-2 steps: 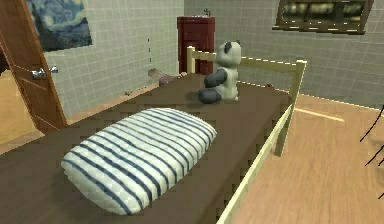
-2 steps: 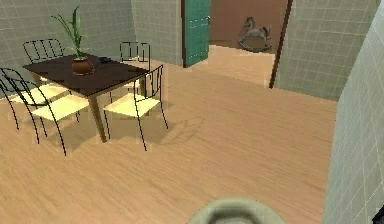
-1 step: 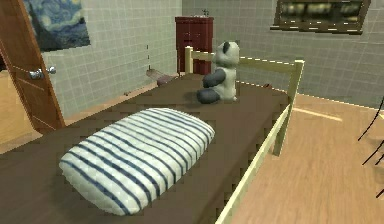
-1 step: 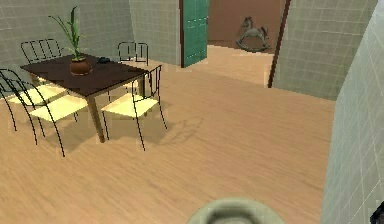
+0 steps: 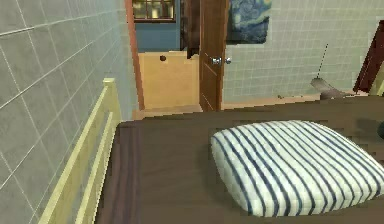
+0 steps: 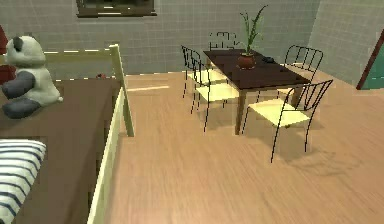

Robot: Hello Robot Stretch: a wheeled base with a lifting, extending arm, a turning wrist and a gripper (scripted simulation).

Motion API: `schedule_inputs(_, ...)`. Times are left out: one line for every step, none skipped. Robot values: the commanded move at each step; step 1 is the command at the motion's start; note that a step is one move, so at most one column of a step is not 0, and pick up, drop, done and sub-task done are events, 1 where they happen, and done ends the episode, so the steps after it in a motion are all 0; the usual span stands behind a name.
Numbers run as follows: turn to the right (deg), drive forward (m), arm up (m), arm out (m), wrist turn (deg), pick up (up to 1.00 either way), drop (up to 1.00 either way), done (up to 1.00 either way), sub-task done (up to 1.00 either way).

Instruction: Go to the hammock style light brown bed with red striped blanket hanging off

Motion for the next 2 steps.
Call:
schedule_inputs(-6.0, 0.0, 0.0, 0.0, 0.0, 0.0, 0.0, 0.0, 0.0)
schedule_inputs(45.0, 0.0, 0.0, 0.0, 0.0, 0.0, 0.0, 0.0, 0.0)
